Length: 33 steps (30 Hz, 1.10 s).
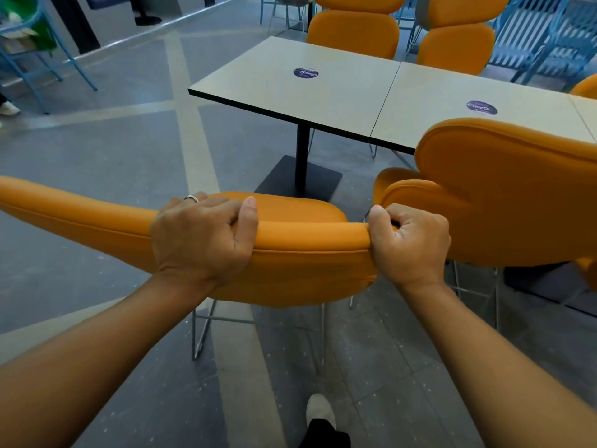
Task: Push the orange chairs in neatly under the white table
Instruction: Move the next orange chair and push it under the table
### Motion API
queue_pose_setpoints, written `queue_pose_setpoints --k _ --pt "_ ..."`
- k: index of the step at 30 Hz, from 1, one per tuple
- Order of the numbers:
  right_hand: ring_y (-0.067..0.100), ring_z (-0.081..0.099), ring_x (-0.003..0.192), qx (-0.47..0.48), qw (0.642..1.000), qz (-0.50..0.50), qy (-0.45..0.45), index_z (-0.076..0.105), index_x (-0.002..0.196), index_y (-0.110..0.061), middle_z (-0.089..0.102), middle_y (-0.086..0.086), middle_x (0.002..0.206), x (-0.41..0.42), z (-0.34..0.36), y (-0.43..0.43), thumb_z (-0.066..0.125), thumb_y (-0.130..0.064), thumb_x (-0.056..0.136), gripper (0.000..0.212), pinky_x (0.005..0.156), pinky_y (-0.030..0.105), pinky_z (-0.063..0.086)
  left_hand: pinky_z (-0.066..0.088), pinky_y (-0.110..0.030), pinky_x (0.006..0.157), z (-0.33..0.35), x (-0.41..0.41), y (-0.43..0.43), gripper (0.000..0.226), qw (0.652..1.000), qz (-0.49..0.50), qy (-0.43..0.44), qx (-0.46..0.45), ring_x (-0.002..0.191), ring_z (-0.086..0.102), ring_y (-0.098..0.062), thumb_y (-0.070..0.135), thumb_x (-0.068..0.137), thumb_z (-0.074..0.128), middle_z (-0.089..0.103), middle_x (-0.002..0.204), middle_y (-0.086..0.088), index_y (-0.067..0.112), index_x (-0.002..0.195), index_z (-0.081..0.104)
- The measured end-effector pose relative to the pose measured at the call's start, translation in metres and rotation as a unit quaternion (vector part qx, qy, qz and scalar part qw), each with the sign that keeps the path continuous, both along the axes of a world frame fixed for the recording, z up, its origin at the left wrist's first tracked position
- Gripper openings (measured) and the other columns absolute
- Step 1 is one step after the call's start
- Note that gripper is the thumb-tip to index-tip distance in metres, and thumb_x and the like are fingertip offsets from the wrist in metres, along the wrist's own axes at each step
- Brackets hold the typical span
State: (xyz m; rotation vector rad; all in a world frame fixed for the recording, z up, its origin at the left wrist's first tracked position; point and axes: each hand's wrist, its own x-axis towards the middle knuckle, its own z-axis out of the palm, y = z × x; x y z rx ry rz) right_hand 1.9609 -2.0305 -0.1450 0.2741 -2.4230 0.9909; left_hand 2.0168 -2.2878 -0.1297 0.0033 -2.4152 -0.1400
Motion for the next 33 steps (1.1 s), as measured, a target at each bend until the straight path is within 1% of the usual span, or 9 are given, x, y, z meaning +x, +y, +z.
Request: queue_pose_setpoints --k 5,8,12,15,18,22,25,29,33 --pt "0.013 0.032 0.040 -0.008 1.000 -0.028 0.012 0.036 0.045 -0.020 0.033 -0.007 0.041 -0.029 -0.004 -0.014 0.043 -0.045 0.088 0.050 0.048 0.024 0.019 0.029 -0.031 0.060 0.000 -0.032 -0.013 0.053 1.000 -0.012 0.003 0.005 0.057 0.051 -0.021 0.041 0.101 0.032 0.064 0.063 -0.001 0.019 0.069 0.068" --pt "0.014 0.033 0.040 -0.017 0.999 -0.037 0.019 0.037 0.045 -0.020 0.033 -0.007 0.041 -0.047 -0.006 -0.022 0.043 -0.045 0.088 0.050 0.047 0.024 0.021 0.026 -0.029 0.061 0.001 -0.051 -0.021 0.048 1.000 -0.024 0.014 0.011 0.056 0.044 -0.017 0.037 0.100 0.037 0.064 0.062 -0.001 0.018 0.070 0.069" --pt "0.012 0.031 0.041 -0.030 0.998 -0.038 0.027 0.034 0.046 -0.025 0.030 -0.010 0.042 -0.067 -0.004 -0.034 0.041 -0.045 0.088 0.047 0.049 0.023 0.021 0.025 -0.029 0.062 0.002 -0.079 -0.031 0.048 1.000 -0.016 0.015 0.013 0.055 0.039 -0.016 0.038 0.100 0.037 0.052 0.056 0.003 0.019 0.064 0.063" --pt "0.011 0.032 0.041 -0.032 0.998 -0.047 0.026 0.036 0.047 -0.025 0.032 -0.009 0.042 -0.085 -0.004 -0.044 0.039 -0.047 0.088 0.047 0.050 0.022 0.022 0.025 -0.028 0.062 0.005 -0.102 -0.040 0.051 1.000 -0.018 0.007 0.010 0.053 0.040 -0.016 0.040 0.100 0.034 0.041 0.058 0.010 0.020 0.064 0.063" --pt "0.009 0.033 0.042 -0.025 0.998 -0.056 0.024 0.037 0.047 -0.025 0.033 -0.010 0.043 -0.103 -0.005 -0.052 0.038 -0.049 0.089 0.048 0.051 0.022 0.021 0.025 -0.028 0.062 0.005 -0.124 -0.051 0.053 1.000 -0.024 0.006 0.012 0.052 0.042 -0.016 0.041 0.101 0.032 0.044 0.057 0.009 0.020 0.064 0.063" --pt "0.005 0.032 0.042 -0.017 0.997 -0.071 0.026 0.036 0.048 -0.027 0.031 -0.013 0.043 -0.131 -0.005 -0.063 0.038 -0.050 0.088 0.046 0.052 0.021 0.020 0.026 -0.028 0.062 0.003 -0.156 -0.062 0.051 0.999 -0.035 0.011 0.016 0.052 0.042 -0.015 0.040 0.100 0.033 0.054 0.056 0.003 0.019 0.066 0.066" --pt "0.003 0.031 0.042 -0.012 0.996 -0.077 0.031 0.035 0.048 -0.028 0.031 -0.014 0.043 -0.155 -0.004 -0.070 0.038 -0.050 0.088 0.046 0.051 0.021 0.019 0.026 -0.028 0.062 0.003 -0.182 -0.069 0.050 0.999 -0.045 0.017 0.016 0.053 0.042 -0.015 0.039 0.100 0.035 0.053 0.056 0.004 0.018 0.067 0.068" --pt "0.003 0.031 0.041 -0.010 0.996 -0.086 0.035 0.035 0.048 -0.028 0.031 -0.014 0.043 -0.183 -0.004 -0.082 0.038 -0.049 0.088 0.046 0.050 0.020 0.019 0.030 -0.028 0.061 0.002 -0.214 -0.081 0.052 0.998 -0.064 0.007 0.026 0.053 0.044 -0.016 0.040 0.101 0.034 0.058 0.058 0.001 0.017 0.070 0.069" --pt "0.004 0.035 0.043 -0.010 0.995 -0.096 0.023 0.040 0.049 -0.026 0.036 -0.012 0.044 -0.210 -0.007 -0.092 0.037 -0.051 0.088 0.046 0.051 0.019 0.021 0.029 -0.029 0.061 0.003 -0.244 -0.092 0.050 0.997 -0.072 0.001 0.026 0.053 0.044 -0.016 0.038 0.101 0.034 0.056 0.058 0.001 0.017 0.070 0.068"
